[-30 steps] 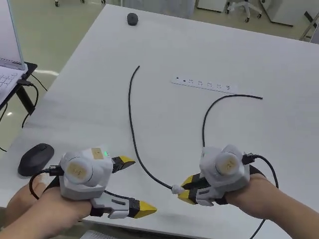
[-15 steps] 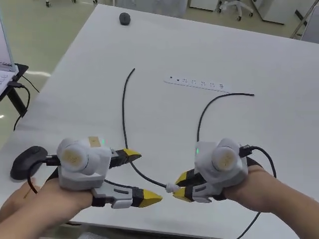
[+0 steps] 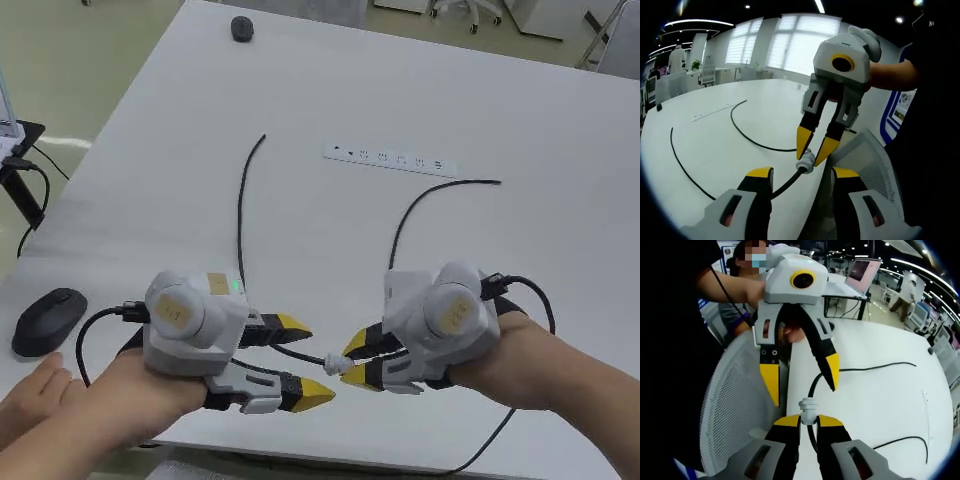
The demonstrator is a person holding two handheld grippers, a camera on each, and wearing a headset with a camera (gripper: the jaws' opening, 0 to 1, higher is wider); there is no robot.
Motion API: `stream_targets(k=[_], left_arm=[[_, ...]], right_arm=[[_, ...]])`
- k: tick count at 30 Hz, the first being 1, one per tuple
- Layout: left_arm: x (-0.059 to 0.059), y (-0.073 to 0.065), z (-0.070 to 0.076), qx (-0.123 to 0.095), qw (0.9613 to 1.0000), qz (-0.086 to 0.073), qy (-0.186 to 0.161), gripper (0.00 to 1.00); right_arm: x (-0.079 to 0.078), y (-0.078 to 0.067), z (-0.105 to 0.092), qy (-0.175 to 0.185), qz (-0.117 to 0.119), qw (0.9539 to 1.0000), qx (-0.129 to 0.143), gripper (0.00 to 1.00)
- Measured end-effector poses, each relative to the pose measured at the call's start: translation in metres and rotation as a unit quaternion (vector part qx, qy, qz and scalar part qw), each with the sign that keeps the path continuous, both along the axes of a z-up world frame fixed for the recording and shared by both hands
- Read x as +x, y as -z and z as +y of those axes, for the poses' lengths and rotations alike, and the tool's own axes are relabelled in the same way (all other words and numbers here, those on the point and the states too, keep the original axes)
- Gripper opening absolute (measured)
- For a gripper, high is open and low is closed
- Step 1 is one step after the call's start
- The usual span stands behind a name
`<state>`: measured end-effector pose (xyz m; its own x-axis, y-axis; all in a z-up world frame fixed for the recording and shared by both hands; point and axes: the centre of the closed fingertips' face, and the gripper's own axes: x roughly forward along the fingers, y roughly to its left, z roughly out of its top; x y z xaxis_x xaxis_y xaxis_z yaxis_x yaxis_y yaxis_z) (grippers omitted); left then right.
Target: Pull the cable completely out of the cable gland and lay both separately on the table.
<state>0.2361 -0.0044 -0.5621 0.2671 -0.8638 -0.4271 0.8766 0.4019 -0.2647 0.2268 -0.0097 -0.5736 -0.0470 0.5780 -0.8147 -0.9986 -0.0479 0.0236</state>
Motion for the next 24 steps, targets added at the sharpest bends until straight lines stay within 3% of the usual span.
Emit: stream_targets(k=[7, 15, 24], left_arm=[[-0.003, 0.003, -0.003, -0.007, 0.9998, 0.017, 0.008, 0.36], [-0.006, -0.002, -0.008, -0.035, 0.9985, 0.040, 0.013, 0.23], [-0.011, -0.003, -0.013, -0.040, 0.9980, 0.038, 0.030, 0.18]], right_arm=[[-0.003, -0.003, 0.001, -0.013, -0.010, 0.9999, -0.003, 0.06], [-0.008, -0.005, 0.000, -0.030, -0.020, 0.9993, -0.003, 0.06], [-0.009, -0.004, -0.002, -0.045, -0.030, 0.9985, -0.007, 0.06]])
